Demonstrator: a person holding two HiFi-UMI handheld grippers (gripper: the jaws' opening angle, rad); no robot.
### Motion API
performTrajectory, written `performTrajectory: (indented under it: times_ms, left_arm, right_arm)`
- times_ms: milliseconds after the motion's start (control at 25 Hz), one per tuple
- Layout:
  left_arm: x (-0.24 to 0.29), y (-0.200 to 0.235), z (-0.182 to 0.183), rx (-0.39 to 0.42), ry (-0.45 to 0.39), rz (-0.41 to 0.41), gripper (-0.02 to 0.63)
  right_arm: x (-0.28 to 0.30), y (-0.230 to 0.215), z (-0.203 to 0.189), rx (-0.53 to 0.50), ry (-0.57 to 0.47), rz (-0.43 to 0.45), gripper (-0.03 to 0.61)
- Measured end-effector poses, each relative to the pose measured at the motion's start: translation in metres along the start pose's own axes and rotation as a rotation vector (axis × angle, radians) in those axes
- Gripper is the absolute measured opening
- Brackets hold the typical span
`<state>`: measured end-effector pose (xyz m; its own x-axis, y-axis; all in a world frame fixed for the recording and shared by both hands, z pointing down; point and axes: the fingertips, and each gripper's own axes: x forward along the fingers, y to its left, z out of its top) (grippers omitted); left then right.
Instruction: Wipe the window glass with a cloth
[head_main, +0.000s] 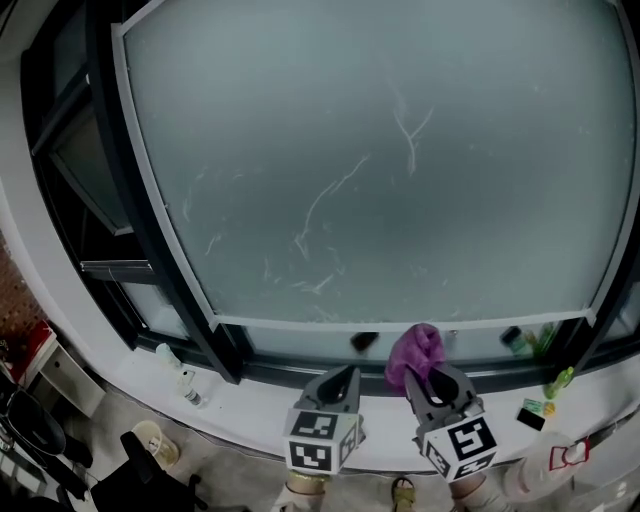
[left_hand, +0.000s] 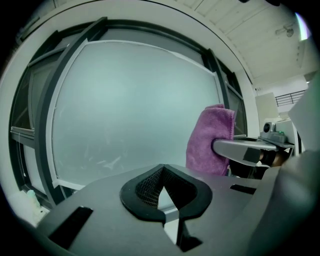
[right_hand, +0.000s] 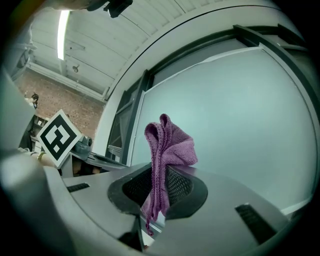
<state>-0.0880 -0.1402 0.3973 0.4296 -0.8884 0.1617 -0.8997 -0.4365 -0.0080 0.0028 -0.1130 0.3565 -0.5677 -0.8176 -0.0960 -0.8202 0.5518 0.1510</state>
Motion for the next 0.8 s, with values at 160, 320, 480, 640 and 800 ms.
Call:
performTrajectory:
  times_ms: [160, 320, 480, 640, 800]
  left_arm:
    - [0.034, 0.017, 0.019, 0.004, -0.018, 0.023, 0.005]
    - [0.068, 0.035, 0.039, 0.002, -0.026, 0.04, 0.005]
    - [0.1, 0.051, 0.065, -0.002, -0.049, 0.056, 0.005]
    - [0.131, 0.069, 0.093, 0.008, -0.067, 0.075, 0.005]
    - [0.16, 0.087, 0.124, 0.012, -0.095, 0.096, 0.005]
  right_arm:
    - [0.036, -0.025, 0.004, -0.003, -0.008, 0.034, 0.055]
    - [0.073, -0.051, 0.019, -0.028, -0.023, 0.06, 0.055]
    - [0.112, -0.076, 0.04, -0.075, -0.052, 0.1, 0.054]
    - [0.152, -0.099, 0.065, -0.116, -0.092, 0.143, 0.054]
    - [0.19, -0.121, 0.101, -0.181, -0.143, 0.17, 0.054]
